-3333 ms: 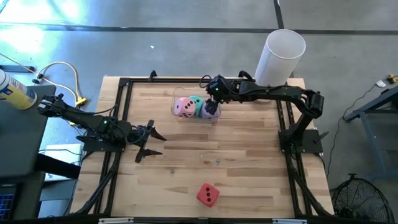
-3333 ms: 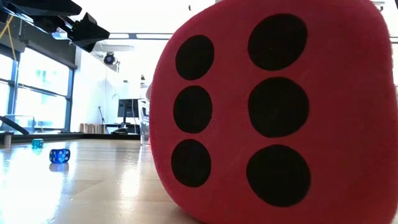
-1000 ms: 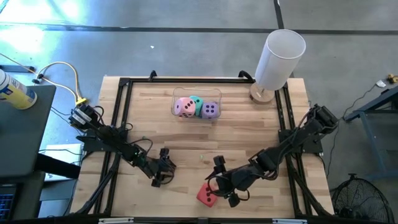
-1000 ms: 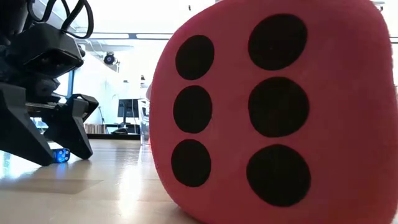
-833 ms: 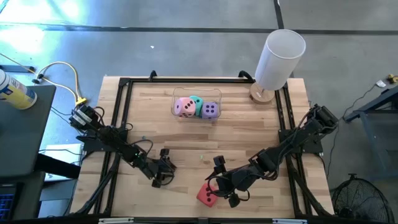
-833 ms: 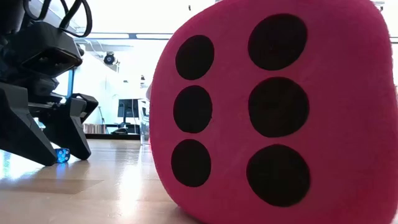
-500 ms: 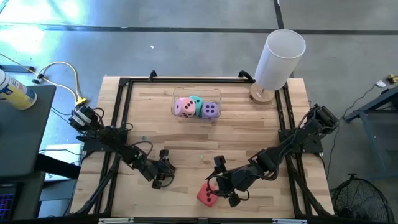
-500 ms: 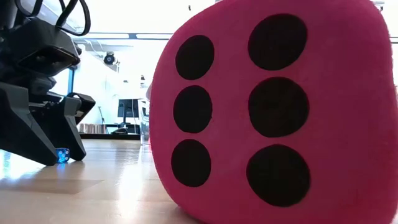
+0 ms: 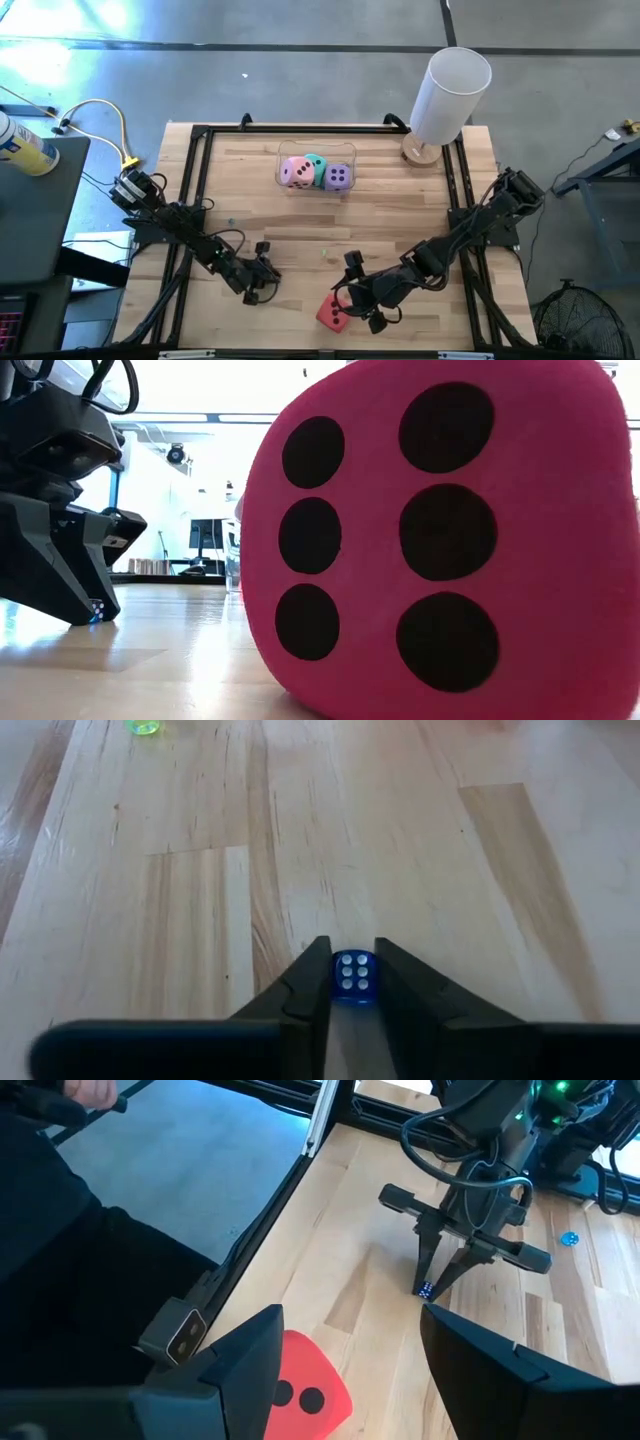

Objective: Pick & Place Dice
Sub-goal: Put the dark blue dice into the transparent bin

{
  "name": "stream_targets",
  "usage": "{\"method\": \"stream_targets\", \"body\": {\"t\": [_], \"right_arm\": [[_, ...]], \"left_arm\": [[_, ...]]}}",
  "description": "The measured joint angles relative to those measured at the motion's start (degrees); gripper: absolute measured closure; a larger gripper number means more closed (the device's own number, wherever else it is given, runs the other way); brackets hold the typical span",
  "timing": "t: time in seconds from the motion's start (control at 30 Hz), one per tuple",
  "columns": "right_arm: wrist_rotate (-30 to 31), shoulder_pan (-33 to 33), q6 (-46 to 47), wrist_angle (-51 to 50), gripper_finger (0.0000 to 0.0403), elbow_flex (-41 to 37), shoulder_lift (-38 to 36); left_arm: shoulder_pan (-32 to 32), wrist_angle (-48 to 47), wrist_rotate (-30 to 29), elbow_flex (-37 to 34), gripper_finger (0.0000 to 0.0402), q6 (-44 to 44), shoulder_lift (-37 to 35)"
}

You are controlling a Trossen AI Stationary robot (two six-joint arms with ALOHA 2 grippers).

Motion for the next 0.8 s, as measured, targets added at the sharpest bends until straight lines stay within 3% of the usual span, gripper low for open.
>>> {"method": "stream_targets", "body": {"t": [0.07, 0.47, 0.7, 0.8], "right_arm": [[0.0, 0.0, 0.0, 0.0, 0.0175, 0.0, 0.0], [0.0, 0.0, -1.4, -0.4, 0.0175, 0.0, 0.0], [0.8, 0.0, -1.0, -1.2, 0.0175, 0.0, 0.0], [5.2, 0.0, 1.9, -4.7, 0.0175, 0.0, 0.0]], "left_arm": [[0.0, 1.4, 0.2, -0.2, 0.0359, 0.1, -0.2], [1.1, 0.7, 1.5, -0.1, 0.0359, 0.6, -4.8], [3.7, 0.3, 2.7, 0.7, 0.0359, 1.9, -13.8], [5.6, 0.9, 2.3, 1.7, 0.0359, 0.3, -18.4]]}}
